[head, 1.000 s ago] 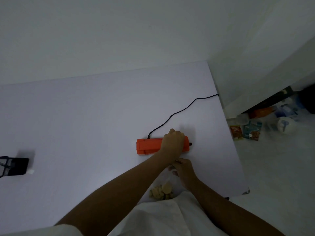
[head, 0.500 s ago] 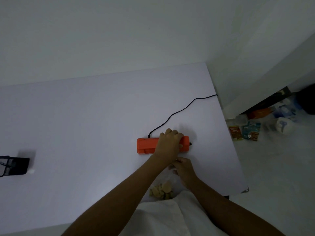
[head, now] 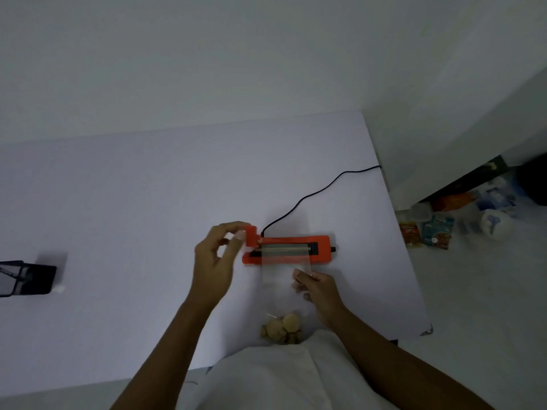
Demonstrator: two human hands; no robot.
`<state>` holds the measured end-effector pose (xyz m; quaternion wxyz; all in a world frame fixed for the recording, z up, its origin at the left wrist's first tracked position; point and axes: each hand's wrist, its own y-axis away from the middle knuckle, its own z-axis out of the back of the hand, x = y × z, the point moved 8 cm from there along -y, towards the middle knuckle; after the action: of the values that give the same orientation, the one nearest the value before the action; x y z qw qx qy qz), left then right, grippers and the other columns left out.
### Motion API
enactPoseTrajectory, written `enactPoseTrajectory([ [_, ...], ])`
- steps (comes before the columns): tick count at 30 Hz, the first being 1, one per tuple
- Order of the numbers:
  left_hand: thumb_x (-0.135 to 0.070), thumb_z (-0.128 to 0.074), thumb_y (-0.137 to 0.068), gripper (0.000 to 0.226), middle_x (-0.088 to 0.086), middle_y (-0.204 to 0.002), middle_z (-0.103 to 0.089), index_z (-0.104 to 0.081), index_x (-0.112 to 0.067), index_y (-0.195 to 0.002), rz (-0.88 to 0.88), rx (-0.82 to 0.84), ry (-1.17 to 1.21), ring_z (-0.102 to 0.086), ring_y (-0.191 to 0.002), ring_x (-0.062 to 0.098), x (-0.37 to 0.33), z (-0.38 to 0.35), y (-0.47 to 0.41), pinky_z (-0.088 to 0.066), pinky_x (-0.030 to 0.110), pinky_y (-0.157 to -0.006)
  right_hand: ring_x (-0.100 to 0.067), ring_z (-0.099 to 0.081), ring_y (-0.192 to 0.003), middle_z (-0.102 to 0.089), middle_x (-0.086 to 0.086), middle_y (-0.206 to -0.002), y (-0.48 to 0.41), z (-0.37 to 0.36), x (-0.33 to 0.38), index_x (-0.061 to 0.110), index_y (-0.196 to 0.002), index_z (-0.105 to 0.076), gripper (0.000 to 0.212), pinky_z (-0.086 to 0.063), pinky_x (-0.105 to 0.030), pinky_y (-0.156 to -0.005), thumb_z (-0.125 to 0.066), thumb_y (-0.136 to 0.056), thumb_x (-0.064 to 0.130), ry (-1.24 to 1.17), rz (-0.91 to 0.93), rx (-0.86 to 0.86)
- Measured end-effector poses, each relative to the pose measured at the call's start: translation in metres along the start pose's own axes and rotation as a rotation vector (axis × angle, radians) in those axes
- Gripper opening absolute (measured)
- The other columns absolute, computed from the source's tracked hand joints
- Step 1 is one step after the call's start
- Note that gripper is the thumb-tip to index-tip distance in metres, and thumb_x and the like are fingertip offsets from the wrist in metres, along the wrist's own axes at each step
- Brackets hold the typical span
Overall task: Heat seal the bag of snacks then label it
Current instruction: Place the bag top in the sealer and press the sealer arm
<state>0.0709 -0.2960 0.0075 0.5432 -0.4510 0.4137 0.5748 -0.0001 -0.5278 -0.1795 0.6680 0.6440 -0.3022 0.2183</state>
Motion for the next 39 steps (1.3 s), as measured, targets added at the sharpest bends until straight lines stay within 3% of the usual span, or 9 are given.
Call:
enactPoseTrajectory([
  [3,-0.038,-0.04,-0.096,0.043,0.004,-0.103,-0.072,-0.068,-0.006,-0.106,0.066,-0.122,0.083,-0.065,-0.098,0.018,0.009,0.027,0.002,-0.051,0.029,-0.081,-0.016,-0.066,-0.069,-0.076,-0.011,-0.078,0.0,-0.001,0.001,0.005,-0.085,-0.075,0.022,-0.047,-0.031,-0.065,-0.073,-0.086,0.027,-0.003,0.006,-0.005],
  [7,-0.033,-0.039,-0.1,0.04,0.007,-0.1,-0.072,-0.068,-0.005,-0.103,0.144,-0.263,0.098,-0.065,-0.094,0.02,0.025,0.051,0.003,-0.051,0.033,-0.078,-0.016,-0.065,-0.068,-0.075,-0.009,-0.076,-0.001,-0.001,0.0,0.004,-0.086,-0.074,0.022,-0.047,-0.03,-0.065,-0.073,-0.085,0.026,-0.009,-0.002,-0.008],
  [13,-0.031,-0.041,-0.102,0.034,0.003,-0.095,-0.072,-0.071,-0.023,-0.089,0.292,-0.414,0.204,-0.064,-0.092,0.017,0.054,0.074,0.004,-0.051,0.041,-0.082,-0.015,-0.065,-0.068,-0.075,-0.008,-0.076,-0.001,-0.001,0.0,0.003,-0.087,-0.073,0.024,-0.046,-0.03,-0.064,-0.073,-0.085,0.027,-0.001,-0.005,-0.006],
  [18,-0.036,-0.04,-0.102,0.037,0.006,-0.092,-0.072,-0.07,-0.024,-0.085,0.464,-0.569,0.35,-0.065,-0.102,0.028,0.077,0.09,0.008,-0.053,0.04,-0.084,-0.015,-0.066,-0.067,-0.075,-0.008,-0.076,-0.002,-0.002,0.0,0.004,-0.087,-0.073,0.022,-0.046,-0.029,-0.063,-0.072,-0.086,0.026,0.003,-0.005,-0.009],
  [26,-0.04,-0.037,-0.103,0.033,0.002,-0.097,-0.072,-0.065,-0.024,-0.095,0.635,-0.545,0.279,-0.066,-0.105,0.024,0.105,0.112,0.012,-0.053,0.038,-0.082,-0.017,-0.065,-0.068,-0.075,-0.009,-0.077,-0.003,-0.001,-0.001,0.007,-0.087,-0.074,0.019,-0.045,-0.03,-0.064,-0.072,-0.086,0.025,0.007,0.004,0.0],
  [29,-0.038,-0.037,-0.103,0.03,0.008,-0.111,-0.069,-0.061,-0.02,-0.107,0.671,-0.529,0.237,-0.064,-0.107,0.024,0.106,0.116,0.01,-0.052,0.04,-0.086,-0.017,-0.065,-0.068,-0.074,-0.009,-0.076,-0.002,-0.001,0.001,0.005,-0.088,-0.074,0.019,-0.045,-0.03,-0.063,-0.071,-0.087,0.024,0.01,0.01,0.002],
  [34,-0.032,-0.042,-0.1,0.028,0.005,-0.105,-0.063,-0.063,-0.015,-0.107,0.489,-0.609,-0.109,-0.058,-0.103,0.021,0.075,0.126,0.008,-0.049,0.039,-0.091,-0.017,-0.066,-0.065,-0.075,-0.01,-0.075,0.0,-0.002,0.006,0.005,-0.088,-0.074,0.016,-0.046,-0.03,-0.063,-0.071,-0.087,0.02,0.035,0.046,-0.017],
  [37,-0.03,-0.047,-0.099,0.025,0.007,-0.108,-0.062,-0.059,-0.011,-0.109,0.189,-0.723,-0.274,-0.058,-0.102,0.019,0.024,0.122,0.01,-0.047,0.028,-0.084,-0.015,-0.066,-0.063,-0.075,-0.009,-0.074,0.001,-0.002,0.01,0.005,-0.088,-0.074,0.016,-0.047,-0.03,-0.062,-0.071,-0.087,0.021,0.061,0.086,-0.023],
  [39,-0.022,-0.05,-0.099,0.019,0.007,-0.1,-0.061,-0.058,-0.006,-0.104,-0.009,-0.7,-0.338,-0.057,-0.094,0.018,-0.008,0.109,0.01,-0.045,0.025,-0.078,-0.016,-0.066,-0.063,-0.075,-0.009,-0.074,0.001,-0.002,0.014,0.007,-0.089,-0.074,0.014,-0.048,-0.03,-0.062,-0.071,-0.087,0.02,0.062,0.11,-0.016],
])
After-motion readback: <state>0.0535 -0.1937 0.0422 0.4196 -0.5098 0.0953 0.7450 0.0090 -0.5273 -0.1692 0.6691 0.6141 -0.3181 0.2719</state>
